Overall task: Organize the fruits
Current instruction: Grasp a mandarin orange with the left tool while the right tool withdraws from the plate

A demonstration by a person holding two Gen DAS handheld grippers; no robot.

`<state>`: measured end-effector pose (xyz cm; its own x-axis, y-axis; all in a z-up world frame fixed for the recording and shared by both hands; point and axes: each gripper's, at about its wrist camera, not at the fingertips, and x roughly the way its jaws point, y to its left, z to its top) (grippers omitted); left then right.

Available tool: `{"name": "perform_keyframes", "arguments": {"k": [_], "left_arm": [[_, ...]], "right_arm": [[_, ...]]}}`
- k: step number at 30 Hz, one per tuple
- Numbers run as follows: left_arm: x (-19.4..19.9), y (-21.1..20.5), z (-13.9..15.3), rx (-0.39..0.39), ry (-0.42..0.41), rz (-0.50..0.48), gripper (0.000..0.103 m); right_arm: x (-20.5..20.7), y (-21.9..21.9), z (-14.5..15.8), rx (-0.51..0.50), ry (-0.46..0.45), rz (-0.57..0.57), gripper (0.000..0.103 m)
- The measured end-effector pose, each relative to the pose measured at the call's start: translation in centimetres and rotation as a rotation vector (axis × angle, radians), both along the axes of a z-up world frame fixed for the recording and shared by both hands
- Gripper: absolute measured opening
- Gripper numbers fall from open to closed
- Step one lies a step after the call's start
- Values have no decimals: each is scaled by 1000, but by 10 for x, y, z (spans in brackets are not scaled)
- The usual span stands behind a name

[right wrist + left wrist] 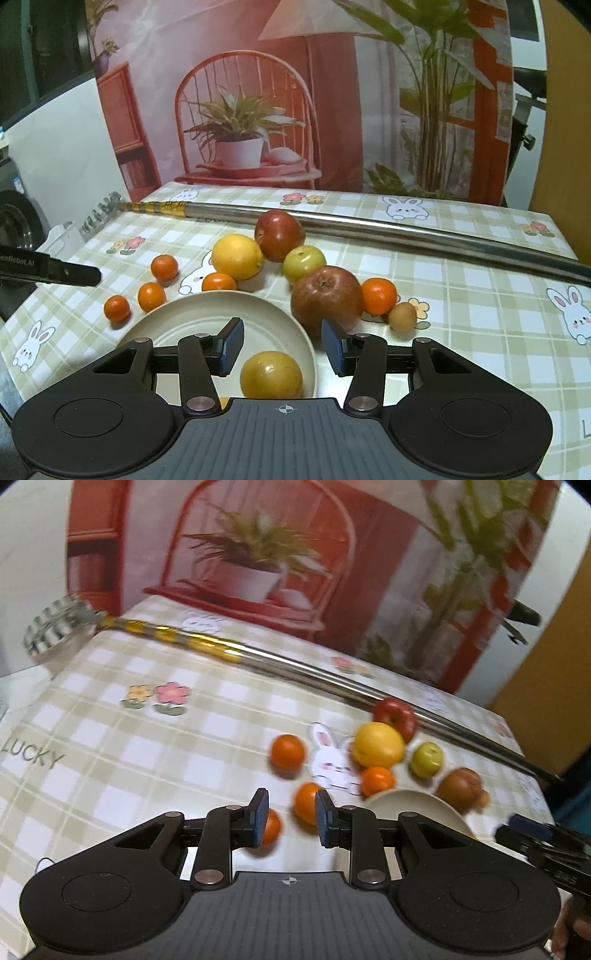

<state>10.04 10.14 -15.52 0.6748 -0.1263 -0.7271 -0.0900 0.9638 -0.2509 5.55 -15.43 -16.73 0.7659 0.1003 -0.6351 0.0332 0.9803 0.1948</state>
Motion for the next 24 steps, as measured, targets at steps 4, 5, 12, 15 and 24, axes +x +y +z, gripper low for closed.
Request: {"name": "perform_keyframes", "arguments": {"k": [4,5,12,15,24], "left_arm": [[7,0,-15,36,22,14,29],[8,-2,-20,44,31,13,29],[12,-7,-40,15,38,-8,51],[15,-9,-44,58,49,-16,50],[20,-7,-53,81,61,-18,37]], "right_arm": [[0,-4,-2,6,3,-14,44],[0,-5,-3,8,4,-16,44],[-1,-7,-6,1,11,-23,44],[0,-7,-7,0,13,-26,44],[1,-9,-9,3,18,-29,44]]}}
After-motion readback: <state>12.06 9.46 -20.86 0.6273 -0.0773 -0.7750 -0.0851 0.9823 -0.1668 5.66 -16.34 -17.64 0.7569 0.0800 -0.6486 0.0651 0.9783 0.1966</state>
